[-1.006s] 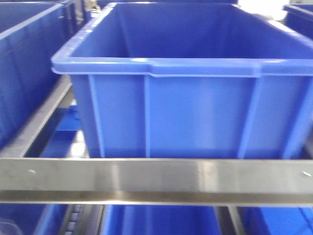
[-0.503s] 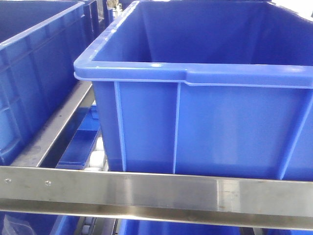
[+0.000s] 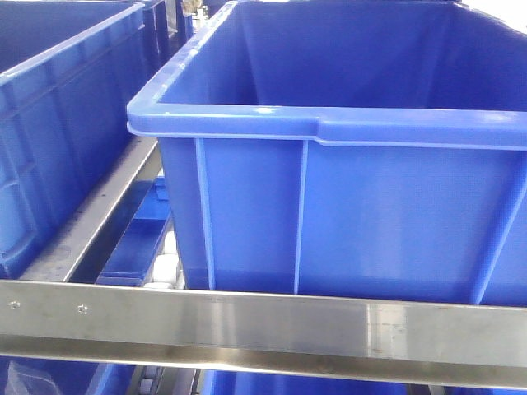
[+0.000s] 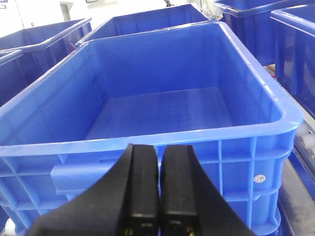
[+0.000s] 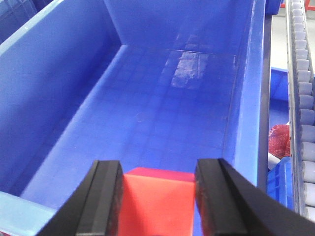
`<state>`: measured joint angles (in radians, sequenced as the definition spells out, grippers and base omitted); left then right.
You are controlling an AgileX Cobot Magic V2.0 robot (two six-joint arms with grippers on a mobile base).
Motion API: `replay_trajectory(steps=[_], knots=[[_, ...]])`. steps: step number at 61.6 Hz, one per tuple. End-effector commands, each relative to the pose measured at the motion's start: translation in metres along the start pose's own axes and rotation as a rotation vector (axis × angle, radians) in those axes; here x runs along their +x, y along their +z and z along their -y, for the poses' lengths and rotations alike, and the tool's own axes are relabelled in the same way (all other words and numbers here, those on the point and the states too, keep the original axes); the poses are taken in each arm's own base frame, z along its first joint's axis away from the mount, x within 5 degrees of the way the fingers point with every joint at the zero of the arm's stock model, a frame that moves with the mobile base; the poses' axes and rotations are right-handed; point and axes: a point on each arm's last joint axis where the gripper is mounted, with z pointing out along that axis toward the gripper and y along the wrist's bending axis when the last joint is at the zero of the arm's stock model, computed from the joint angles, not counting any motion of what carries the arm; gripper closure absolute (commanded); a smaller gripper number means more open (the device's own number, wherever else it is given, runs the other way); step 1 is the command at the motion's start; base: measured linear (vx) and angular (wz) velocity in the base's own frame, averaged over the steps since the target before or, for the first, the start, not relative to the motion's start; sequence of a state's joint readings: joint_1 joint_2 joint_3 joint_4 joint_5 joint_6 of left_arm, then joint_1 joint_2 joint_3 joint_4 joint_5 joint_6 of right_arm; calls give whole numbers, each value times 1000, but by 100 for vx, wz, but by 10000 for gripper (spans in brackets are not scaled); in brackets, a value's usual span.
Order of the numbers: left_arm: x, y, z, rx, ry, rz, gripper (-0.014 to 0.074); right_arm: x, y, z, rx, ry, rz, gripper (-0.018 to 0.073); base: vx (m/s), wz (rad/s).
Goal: Pick red cube and place on left shelf
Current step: 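Bring the right gripper with the red cube over the blue bin, then lower the red cube into the blue bin and open the right gripper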
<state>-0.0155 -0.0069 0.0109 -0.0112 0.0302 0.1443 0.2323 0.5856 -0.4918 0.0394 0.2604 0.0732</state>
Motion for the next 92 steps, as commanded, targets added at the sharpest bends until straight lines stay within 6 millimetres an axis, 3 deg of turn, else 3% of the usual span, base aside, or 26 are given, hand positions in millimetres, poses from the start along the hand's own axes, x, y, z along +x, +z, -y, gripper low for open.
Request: replay_trajectory(steps=[1, 42, 53, 68, 73, 76, 82, 85, 88, 92], knots=[[0, 1, 0, -4, -5, 62, 491, -18, -4, -1, -3, -13, 118, 509, 0, 0], [0, 1, 0, -4, -5, 62, 491, -20, 1, -1, -2, -13, 124, 509, 0, 0], [0, 1, 0, -4, -5, 62, 491, -35, 35, -2, 6, -12, 46, 509, 0, 0], [0, 1, 0, -4, -5, 62, 491, -70, 110, -11, -8, -19, -65, 498, 0, 0], [0, 1, 0, -4, -5, 62, 491, -76, 131, -20, -29, -27, -106, 423, 0, 0], [0, 1, 0, -4, -5, 62, 491, -79, 143, -26, -47, -34, -125, 334, 0, 0], [0, 1, 0, -4, -5, 62, 491, -83, 163, -38, -76, -45, -139, 71, 0, 0], [0, 1, 0, -4, -5, 62, 491, -83, 170, -41, -84, -48, -143, -11, 0, 0], [0, 1, 0, -4, -5, 62, 491, -83, 175, -43, -88, -49, -149, -62, 0, 0], [0, 1, 0, -4, -5, 62, 491, -81, 180, -45, -91, -51, -156, -65, 0, 0]])
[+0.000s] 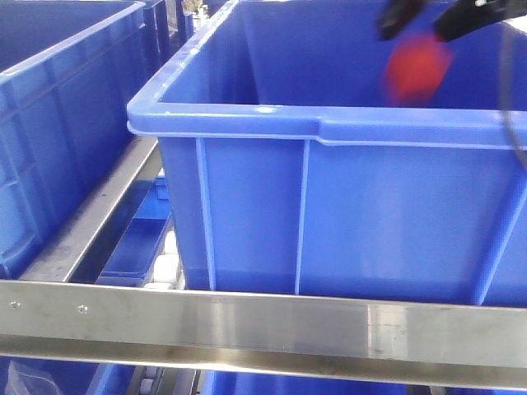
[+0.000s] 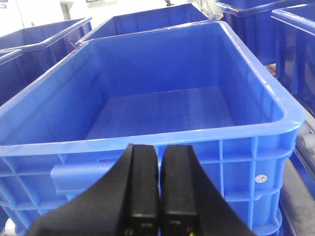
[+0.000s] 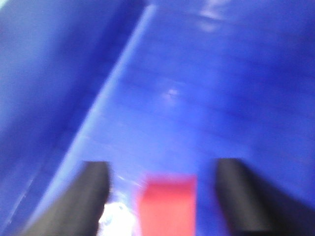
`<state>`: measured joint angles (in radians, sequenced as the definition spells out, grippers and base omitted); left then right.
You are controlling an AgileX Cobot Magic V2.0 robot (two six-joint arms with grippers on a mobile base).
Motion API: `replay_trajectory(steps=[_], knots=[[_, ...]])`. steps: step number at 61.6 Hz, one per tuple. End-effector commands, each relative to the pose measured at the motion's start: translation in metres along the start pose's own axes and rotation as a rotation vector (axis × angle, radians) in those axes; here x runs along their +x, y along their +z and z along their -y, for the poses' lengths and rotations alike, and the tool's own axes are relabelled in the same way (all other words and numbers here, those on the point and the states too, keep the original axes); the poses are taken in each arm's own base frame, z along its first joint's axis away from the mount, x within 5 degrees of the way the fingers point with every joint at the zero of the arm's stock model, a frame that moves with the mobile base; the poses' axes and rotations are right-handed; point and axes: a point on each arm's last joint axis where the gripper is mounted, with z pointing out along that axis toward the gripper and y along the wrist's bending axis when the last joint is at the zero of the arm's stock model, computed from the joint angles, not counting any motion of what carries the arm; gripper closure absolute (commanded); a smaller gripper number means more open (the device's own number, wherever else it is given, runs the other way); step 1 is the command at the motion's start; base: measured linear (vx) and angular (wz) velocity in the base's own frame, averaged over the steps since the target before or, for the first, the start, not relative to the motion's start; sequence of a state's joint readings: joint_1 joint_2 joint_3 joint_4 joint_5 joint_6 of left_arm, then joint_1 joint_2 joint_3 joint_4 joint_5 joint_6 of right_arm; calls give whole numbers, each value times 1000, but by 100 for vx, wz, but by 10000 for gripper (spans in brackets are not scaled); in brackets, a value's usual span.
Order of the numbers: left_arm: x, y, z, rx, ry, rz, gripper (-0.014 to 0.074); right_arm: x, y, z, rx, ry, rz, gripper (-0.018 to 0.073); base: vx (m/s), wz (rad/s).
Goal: Pick red cube and place on left shelf
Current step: 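Lower the red cube into the blue bin and open the right gripper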
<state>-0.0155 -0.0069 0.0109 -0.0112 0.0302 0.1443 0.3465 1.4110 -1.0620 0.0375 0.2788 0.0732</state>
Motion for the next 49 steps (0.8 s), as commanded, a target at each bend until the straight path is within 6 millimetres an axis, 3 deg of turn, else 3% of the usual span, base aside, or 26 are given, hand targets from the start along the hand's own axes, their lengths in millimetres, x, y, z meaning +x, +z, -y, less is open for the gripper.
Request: replay_trajectory(steps=[1, 12, 17, 23, 33, 36, 49], knots=[[0, 1, 0, -4, -5, 62, 491, -24, -10, -3, -12, -14, 129, -66, 0, 0], [0, 1, 0, -4, -5, 62, 491, -24, -13, -3, -12, -14, 126, -62, 0, 0], [0, 1, 0, -4, -5, 62, 491, -23, -18, -3, -13, -15, 136, -13, 0, 0], [0, 1, 0, -4, -5, 62, 491, -20, -32, -3, -15, -14, 172, 142, 0, 0], [0, 1, 0, -4, -5, 62, 491, -2, -65, 0, -19, -14, 243, 525, 0, 0], [0, 1, 0, -4, -5, 62, 491, 4, -80, 0, -22, -14, 278, 487, 0, 0], [0, 1, 0, -4, -5, 62, 491, 42, -136, 13, 16, 3, 378, 505, 0, 0]])
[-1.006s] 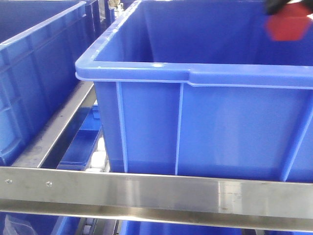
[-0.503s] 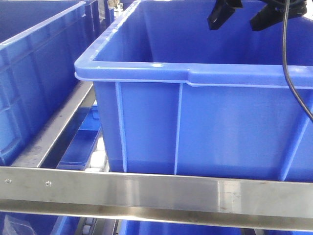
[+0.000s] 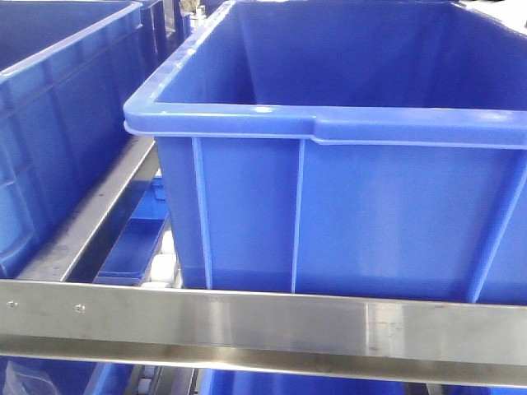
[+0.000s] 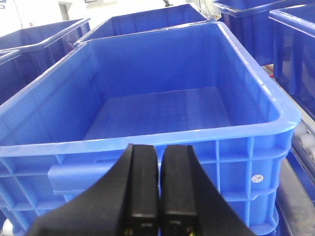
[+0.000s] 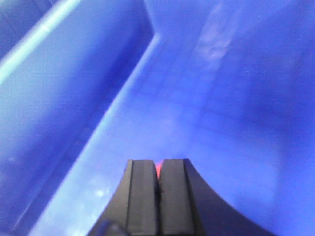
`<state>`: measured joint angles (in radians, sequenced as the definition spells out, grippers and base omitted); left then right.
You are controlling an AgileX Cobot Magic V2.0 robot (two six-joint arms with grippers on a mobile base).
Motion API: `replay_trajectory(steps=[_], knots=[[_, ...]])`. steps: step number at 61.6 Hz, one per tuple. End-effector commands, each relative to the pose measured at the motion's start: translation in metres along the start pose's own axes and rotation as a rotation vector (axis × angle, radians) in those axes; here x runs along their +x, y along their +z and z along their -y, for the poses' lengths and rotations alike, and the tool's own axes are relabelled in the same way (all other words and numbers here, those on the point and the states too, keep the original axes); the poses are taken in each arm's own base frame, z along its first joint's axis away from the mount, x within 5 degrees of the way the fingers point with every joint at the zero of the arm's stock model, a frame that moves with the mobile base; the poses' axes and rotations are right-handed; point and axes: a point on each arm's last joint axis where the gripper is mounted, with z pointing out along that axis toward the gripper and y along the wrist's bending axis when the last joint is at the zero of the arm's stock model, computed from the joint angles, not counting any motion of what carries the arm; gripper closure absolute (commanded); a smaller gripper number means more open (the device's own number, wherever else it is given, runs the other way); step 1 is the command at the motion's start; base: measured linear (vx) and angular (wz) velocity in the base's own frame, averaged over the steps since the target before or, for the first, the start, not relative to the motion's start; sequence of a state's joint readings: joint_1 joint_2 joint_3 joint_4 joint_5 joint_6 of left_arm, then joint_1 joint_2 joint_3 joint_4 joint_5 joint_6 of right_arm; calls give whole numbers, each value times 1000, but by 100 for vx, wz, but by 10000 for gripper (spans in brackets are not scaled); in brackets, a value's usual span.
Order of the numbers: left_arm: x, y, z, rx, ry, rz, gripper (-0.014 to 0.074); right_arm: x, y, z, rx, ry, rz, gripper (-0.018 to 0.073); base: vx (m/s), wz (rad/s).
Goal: Pick red cube and place on left shelf
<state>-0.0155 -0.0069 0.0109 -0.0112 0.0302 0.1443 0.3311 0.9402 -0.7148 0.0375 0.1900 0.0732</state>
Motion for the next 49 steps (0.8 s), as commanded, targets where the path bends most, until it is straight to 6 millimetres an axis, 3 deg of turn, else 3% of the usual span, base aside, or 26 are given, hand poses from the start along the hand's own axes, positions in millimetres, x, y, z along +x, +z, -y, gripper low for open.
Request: replay_trajectory(steps=[1, 12, 22, 30, 49], knots=[[0, 1, 0, -4, -5, 62, 491, -9, -31, 7, 30, -2, 168, 505, 0, 0], [0, 1, 0, -4, -5, 62, 491, 18, -83, 29, 203, 36, 236, 506, 0, 0], [0, 1, 0, -4, -5, 62, 491, 38, -112, 31, 289, 57, 244, 506, 0, 0], [0, 1, 0, -4, -5, 62, 491, 44, -122, 28, 296, 61, 230, 506, 0, 0], [0, 1, 0, -4, -5, 62, 491, 46, -121, 29, 297, 64, 208, 506, 0, 0]])
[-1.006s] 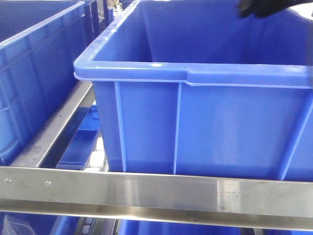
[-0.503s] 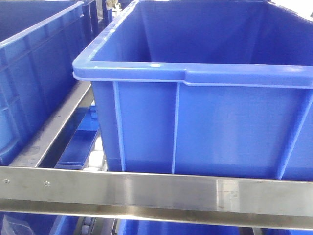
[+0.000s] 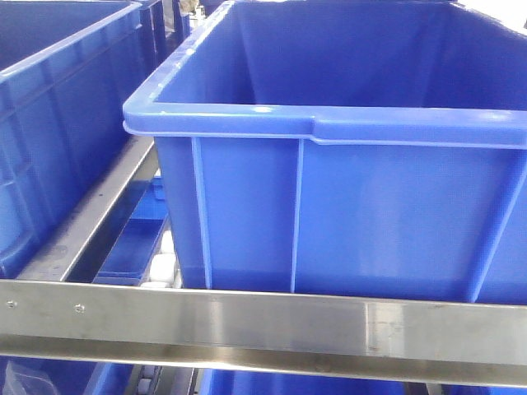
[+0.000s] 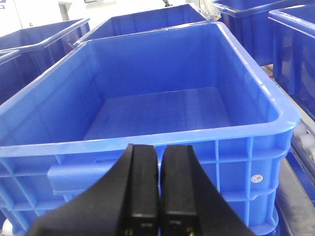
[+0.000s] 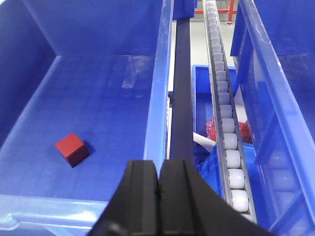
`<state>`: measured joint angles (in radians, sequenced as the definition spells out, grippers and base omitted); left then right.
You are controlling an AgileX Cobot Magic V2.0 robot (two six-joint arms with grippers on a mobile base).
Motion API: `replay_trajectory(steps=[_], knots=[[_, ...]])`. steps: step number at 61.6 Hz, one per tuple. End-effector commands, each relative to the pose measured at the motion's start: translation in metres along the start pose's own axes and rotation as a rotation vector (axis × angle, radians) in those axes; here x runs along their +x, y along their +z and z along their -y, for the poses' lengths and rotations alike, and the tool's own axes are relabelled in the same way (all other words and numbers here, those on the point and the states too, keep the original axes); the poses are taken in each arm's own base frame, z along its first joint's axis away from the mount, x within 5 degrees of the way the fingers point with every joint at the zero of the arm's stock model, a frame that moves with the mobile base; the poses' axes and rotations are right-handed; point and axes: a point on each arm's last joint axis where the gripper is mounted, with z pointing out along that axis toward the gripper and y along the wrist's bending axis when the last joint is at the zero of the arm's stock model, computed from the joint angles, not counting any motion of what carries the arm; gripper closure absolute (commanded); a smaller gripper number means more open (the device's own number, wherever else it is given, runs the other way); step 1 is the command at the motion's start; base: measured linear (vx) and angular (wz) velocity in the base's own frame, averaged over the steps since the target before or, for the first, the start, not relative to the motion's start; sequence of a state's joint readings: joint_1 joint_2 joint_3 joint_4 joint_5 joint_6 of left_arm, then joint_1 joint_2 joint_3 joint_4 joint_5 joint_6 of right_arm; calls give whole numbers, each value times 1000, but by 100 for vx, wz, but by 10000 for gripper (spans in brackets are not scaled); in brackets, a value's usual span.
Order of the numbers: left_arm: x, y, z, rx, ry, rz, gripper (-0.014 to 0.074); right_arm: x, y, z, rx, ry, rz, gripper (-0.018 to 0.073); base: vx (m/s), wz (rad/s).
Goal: Pick red cube and place on left shelf
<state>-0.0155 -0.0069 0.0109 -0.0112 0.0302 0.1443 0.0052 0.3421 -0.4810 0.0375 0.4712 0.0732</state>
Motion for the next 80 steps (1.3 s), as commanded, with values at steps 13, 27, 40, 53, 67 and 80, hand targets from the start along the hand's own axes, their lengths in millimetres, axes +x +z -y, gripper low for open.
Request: replay_trajectory(steps=[13, 27, 40, 53, 67, 80], knots=[[0, 1, 0, -4, -5, 62, 491, -15, -3, -1, 0, -10, 94, 506, 0, 0], [0, 1, 0, -4, -5, 62, 491, -12, -4, 0, -1, -10, 106, 506, 0, 0], [0, 1, 0, -4, -5, 62, 491, 22, 1, 3, -10, 8, 198, 506, 0, 0], [0, 1, 0, -4, -5, 62, 491, 74, 0, 10, -17, 8, 340, 506, 0, 0], [0, 1, 0, -4, -5, 62, 491, 100, 4, 13, -14, 0, 329, 506, 0, 0], [0, 1, 0, -4, -5, 62, 491, 100, 4, 13, -11, -15, 330, 506, 0, 0]])
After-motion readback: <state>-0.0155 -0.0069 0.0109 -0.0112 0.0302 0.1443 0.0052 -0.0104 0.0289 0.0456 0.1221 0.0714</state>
